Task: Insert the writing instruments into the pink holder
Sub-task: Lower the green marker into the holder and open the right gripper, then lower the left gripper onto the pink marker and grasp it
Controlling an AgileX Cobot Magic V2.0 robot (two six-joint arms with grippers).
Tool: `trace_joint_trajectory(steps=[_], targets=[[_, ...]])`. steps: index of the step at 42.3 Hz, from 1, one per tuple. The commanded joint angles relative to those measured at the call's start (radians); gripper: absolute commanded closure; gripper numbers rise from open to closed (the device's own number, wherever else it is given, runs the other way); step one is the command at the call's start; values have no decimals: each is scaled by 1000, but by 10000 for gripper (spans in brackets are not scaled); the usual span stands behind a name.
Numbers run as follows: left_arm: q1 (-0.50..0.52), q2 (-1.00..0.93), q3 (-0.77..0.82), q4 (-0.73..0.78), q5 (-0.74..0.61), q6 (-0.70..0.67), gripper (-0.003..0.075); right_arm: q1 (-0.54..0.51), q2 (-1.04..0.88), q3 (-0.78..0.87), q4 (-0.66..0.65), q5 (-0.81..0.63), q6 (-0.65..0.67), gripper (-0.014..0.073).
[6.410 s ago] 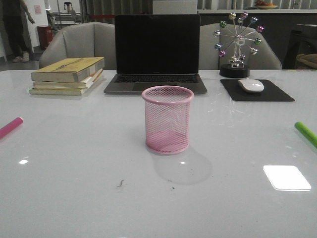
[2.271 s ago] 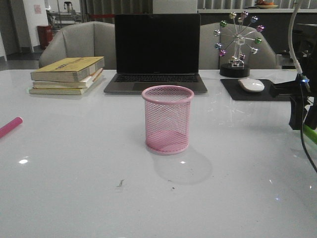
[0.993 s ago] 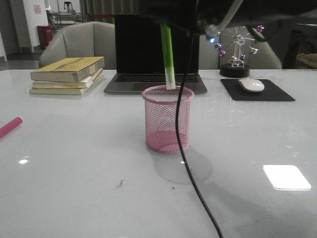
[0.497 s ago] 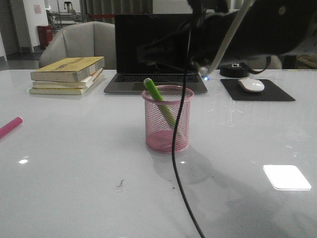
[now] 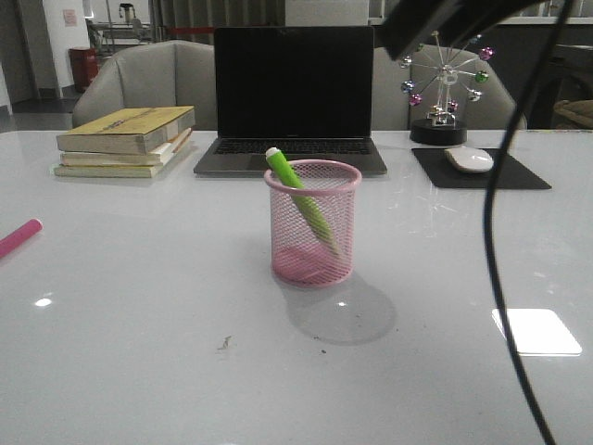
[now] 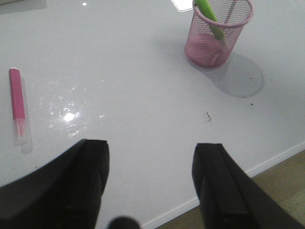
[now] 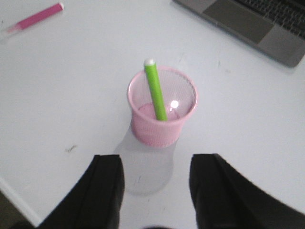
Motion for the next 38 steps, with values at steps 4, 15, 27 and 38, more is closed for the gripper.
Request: trace_joint_trajectory(steps=[4, 15, 27, 38], targets=[[-7, 3, -33, -21, -57, -1, 285, -2, -88, 1, 74, 46, -12, 234], [78, 133, -116, 119, 33, -122, 189, -2, -97, 1, 85, 62, -12, 233], [232, 485, -327, 122, 76, -120, 178, -2, -97, 1, 85, 62, -12, 233], [325, 847, -615, 129, 136, -120, 178, -2, -97, 1, 85, 62, -12, 232]])
